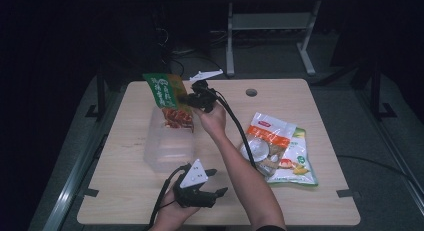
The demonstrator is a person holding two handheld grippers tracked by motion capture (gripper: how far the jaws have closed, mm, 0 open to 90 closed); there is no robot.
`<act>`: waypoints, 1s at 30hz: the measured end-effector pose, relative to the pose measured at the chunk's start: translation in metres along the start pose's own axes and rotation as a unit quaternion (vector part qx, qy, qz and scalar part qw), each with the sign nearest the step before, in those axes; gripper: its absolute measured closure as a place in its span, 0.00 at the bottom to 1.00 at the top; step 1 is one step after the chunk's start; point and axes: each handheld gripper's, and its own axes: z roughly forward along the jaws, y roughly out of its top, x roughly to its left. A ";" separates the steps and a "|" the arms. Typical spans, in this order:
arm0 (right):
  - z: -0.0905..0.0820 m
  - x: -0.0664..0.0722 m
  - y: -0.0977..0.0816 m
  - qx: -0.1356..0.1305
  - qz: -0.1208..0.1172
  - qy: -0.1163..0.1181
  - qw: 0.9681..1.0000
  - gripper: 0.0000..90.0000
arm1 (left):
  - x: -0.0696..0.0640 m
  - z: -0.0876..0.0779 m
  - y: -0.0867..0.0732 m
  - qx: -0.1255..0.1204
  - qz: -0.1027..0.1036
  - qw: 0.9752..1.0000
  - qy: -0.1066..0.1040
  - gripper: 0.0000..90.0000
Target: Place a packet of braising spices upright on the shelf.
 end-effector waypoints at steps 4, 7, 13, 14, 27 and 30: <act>-0.003 -0.001 -0.006 -0.003 -0.001 0.005 1.000 1.00 | 0.000 -0.001 0.000 0.003 -0.002 1.000 -0.001 0.39; -0.005 -0.002 -0.011 -0.003 -0.001 0.015 1.000 1.00 | -0.001 0.000 0.000 0.004 -0.002 1.000 -0.002 0.39; -0.010 -0.005 -0.012 0.008 -0.003 0.027 1.000 1.00 | -0.001 0.000 0.000 0.001 0.001 1.000 0.000 0.39; -0.011 -0.006 -0.012 0.010 -0.003 0.026 1.000 1.00 | -0.001 0.000 0.000 -0.001 -0.003 1.000 -0.001 0.39; -0.015 -0.005 -0.006 0.057 -0.013 -0.004 0.998 0.86 | -0.001 0.000 0.000 0.002 0.001 1.000 0.002 0.38; -0.015 -0.004 -0.003 0.066 -0.017 -0.009 0.998 0.75 | -0.002 0.001 0.000 0.005 0.002 1.000 0.000 0.38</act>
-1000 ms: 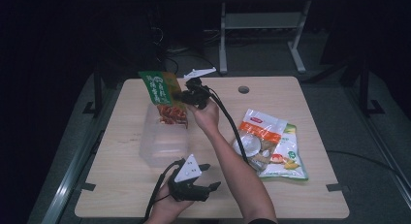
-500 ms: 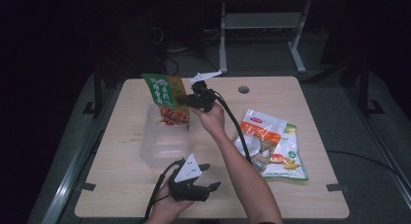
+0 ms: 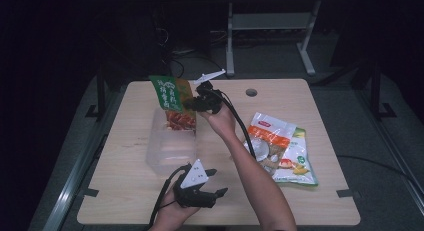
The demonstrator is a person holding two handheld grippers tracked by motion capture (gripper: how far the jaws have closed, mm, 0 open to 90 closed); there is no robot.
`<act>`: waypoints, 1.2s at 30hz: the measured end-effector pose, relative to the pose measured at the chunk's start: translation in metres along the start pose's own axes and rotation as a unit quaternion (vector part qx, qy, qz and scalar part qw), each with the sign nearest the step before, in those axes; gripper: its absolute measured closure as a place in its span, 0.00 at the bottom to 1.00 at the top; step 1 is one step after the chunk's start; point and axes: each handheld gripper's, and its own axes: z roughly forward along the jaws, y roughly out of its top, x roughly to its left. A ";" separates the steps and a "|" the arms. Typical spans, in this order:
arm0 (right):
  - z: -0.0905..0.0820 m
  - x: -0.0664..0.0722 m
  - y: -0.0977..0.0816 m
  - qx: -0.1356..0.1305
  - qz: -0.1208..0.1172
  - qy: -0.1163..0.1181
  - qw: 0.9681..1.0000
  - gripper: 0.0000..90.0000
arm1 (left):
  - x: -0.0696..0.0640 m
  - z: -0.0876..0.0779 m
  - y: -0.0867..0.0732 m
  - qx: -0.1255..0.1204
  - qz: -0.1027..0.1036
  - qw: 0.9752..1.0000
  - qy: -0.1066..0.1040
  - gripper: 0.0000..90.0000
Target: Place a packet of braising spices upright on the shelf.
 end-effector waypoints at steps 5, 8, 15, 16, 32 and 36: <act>-0.003 -0.002 0.009 -0.005 0.009 0.002 1.000 0.66 | -0.001 0.000 0.000 -0.001 0.003 1.000 -0.001 0.38; -0.004 0.001 0.013 -0.003 -0.002 -0.009 1.000 0.69 | 0.000 0.000 0.000 -0.001 0.002 1.000 -0.001 0.38; 0.001 0.001 0.016 0.021 0.001 -0.002 1.000 0.74 | 0.000 0.000 0.000 0.000 0.002 1.000 -0.002 0.38; 0.001 0.001 0.016 0.026 0.000 -0.001 1.000 0.77 | 0.000 0.000 0.000 0.001 0.001 1.000 -0.002 0.38; 0.004 -0.002 0.013 0.038 -0.019 0.019 0.999 1.00 | 0.000 0.001 0.000 0.002 0.005 1.000 -0.002 0.38; 0.004 0.001 0.016 0.025 -0.027 0.037 0.999 1.00 | 0.000 0.000 0.000 -0.001 0.003 1.000 -0.002 0.38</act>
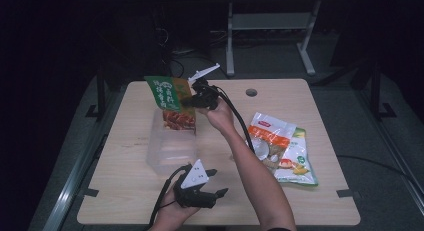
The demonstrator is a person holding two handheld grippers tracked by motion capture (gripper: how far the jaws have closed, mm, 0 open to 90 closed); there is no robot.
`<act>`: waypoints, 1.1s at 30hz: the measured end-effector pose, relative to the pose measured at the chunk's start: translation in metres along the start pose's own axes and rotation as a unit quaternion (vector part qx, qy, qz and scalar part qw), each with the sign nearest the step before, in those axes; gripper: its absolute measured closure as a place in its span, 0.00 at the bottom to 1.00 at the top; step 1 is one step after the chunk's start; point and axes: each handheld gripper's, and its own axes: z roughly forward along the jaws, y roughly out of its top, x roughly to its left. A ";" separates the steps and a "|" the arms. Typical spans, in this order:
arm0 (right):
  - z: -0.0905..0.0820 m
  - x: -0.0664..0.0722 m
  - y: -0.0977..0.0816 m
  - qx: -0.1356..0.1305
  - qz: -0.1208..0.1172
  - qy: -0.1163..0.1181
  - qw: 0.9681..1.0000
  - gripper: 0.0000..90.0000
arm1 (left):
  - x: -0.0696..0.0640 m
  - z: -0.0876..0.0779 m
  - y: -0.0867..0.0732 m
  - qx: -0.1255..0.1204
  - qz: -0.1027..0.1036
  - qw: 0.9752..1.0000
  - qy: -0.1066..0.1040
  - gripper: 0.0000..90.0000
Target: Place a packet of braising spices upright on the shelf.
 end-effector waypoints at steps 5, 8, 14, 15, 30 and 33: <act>0.006 0.003 0.001 0.000 -0.014 0.006 1.000 1.00 | 0.000 0.000 0.000 0.000 0.001 1.000 -0.001 0.38; 0.009 -0.004 -0.003 -0.002 0.000 0.011 1.000 1.00 | -0.001 0.001 0.000 0.001 0.002 1.000 -0.002 0.38; 0.008 -0.009 -0.003 -0.002 0.004 -0.002 1.000 0.98 | 0.000 0.001 0.001 0.002 0.003 1.000 -0.003 0.38; 0.007 -0.009 -0.003 -0.001 0.006 -0.002 1.000 0.93 | 0.000 0.001 0.001 0.002 0.003 1.000 -0.004 0.38; -0.045 -0.009 -0.018 0.008 0.025 -0.028 0.999 0.53 | 0.000 0.005 0.005 0.004 0.005 1.000 -0.003 0.36; -0.056 -0.010 -0.024 0.008 0.030 -0.029 0.999 0.52 | 0.000 0.006 0.006 0.003 0.000 1.000 -0.004 0.35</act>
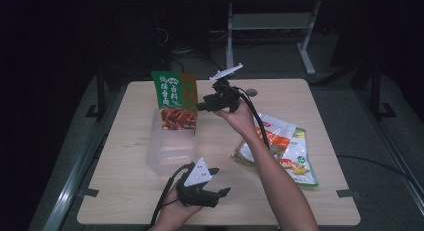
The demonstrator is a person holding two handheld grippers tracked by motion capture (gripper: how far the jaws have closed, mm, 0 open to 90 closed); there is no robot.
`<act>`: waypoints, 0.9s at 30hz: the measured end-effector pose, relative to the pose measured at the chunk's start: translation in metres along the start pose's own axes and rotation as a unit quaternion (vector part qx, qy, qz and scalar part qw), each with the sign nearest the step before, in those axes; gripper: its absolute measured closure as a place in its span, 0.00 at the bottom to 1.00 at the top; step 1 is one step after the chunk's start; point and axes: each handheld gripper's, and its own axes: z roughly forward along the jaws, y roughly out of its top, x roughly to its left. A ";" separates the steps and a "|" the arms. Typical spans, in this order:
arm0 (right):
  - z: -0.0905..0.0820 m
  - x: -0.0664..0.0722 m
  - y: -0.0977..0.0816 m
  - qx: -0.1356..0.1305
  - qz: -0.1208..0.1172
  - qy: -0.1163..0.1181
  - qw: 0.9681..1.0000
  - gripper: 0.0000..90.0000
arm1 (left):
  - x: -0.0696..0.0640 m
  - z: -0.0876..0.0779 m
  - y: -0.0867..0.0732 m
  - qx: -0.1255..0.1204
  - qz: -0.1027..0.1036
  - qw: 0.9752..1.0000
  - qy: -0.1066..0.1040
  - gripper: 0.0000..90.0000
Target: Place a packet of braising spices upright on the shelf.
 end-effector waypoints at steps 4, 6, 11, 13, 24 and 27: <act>-0.016 0.001 -0.010 0.003 -0.002 -0.008 1.000 0.51 | 0.001 0.002 0.002 0.000 -0.008 1.000 0.001 0.35; -0.023 0.002 -0.016 0.005 -0.002 -0.011 1.000 0.50 | 0.001 0.002 0.003 0.000 -0.008 1.000 0.003 0.35; -0.041 0.001 -0.031 0.009 0.006 -0.015 1.000 0.49 | 0.001 0.006 0.005 0.002 -0.015 1.000 0.002 0.36; -0.048 -0.001 -0.038 0.008 0.012 -0.014 1.000 0.48 | 0.001 0.008 0.006 0.004 -0.017 1.000 0.003 0.35; -0.084 -0.006 -0.073 0.008 0.042 -0.036 0.998 0.43 | -0.001 0.025 0.015 0.015 -0.015 1.000 0.002 0.36; -0.091 -0.007 -0.083 0.011 0.048 -0.042 0.998 0.42 | -0.001 0.031 0.018 0.017 -0.015 1.000 -0.001 0.36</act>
